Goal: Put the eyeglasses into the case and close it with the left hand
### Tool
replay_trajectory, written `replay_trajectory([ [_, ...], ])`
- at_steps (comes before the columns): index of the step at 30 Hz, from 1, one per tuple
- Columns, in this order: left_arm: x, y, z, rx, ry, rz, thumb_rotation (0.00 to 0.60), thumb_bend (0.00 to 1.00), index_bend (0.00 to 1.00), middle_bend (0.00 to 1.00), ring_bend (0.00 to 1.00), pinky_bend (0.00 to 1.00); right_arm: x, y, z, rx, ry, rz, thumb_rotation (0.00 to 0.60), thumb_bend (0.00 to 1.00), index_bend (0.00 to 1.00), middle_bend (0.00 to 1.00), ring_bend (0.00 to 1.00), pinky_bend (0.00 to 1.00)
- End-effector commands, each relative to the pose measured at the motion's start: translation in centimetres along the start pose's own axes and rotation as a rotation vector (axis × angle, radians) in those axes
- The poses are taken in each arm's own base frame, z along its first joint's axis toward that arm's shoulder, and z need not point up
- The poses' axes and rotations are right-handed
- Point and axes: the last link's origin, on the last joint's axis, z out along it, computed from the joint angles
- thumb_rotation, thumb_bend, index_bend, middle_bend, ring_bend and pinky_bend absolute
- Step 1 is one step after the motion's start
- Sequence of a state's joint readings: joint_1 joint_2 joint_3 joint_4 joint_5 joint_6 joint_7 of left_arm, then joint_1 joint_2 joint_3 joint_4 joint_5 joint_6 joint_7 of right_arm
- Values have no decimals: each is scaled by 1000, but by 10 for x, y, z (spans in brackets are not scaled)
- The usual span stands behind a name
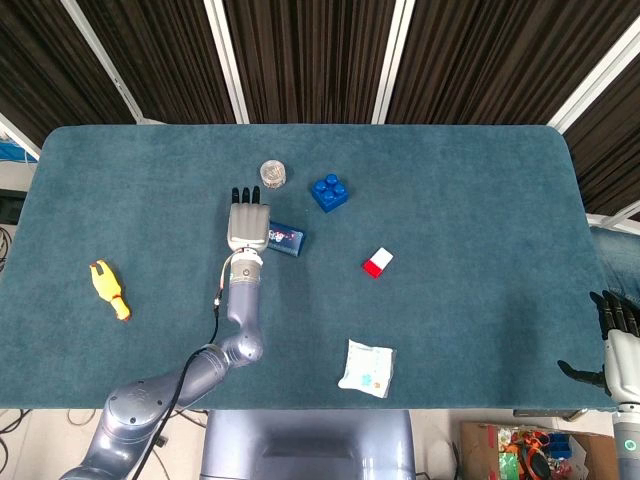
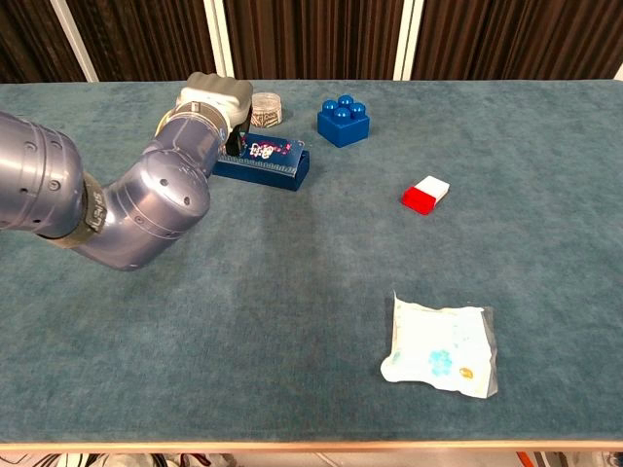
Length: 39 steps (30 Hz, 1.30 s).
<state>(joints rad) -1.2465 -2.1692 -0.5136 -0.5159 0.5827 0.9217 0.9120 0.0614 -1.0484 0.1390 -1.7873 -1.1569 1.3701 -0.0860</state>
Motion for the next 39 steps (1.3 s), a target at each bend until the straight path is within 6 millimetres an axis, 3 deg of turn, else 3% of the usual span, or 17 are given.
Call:
replay_trajectory([
  [1, 0, 5, 0, -9, 3, -7, 600, 471, 494, 91, 69, 87, 0, 0, 0, 0, 1, 1, 600, 117, 88, 0, 87, 225],
  [29, 1, 13, 5, -30, 49, 42, 600, 469, 503, 92, 69, 87, 0, 1, 0, -15, -12, 7, 600, 117, 88, 0, 87, 225],
  [31, 1, 12, 5, -32, 53, 44, 600, 467, 459, 91, 69, 87, 0, 1, 0, -15, -13, 8, 600, 117, 89, 0, 87, 225],
  [39, -1, 12, 5, -30, 40, 40, 600, 430, 66, 71, 63, 83, 0, 1, 0, -19, -16, 10, 600, 117, 89, 0, 86, 225],
])
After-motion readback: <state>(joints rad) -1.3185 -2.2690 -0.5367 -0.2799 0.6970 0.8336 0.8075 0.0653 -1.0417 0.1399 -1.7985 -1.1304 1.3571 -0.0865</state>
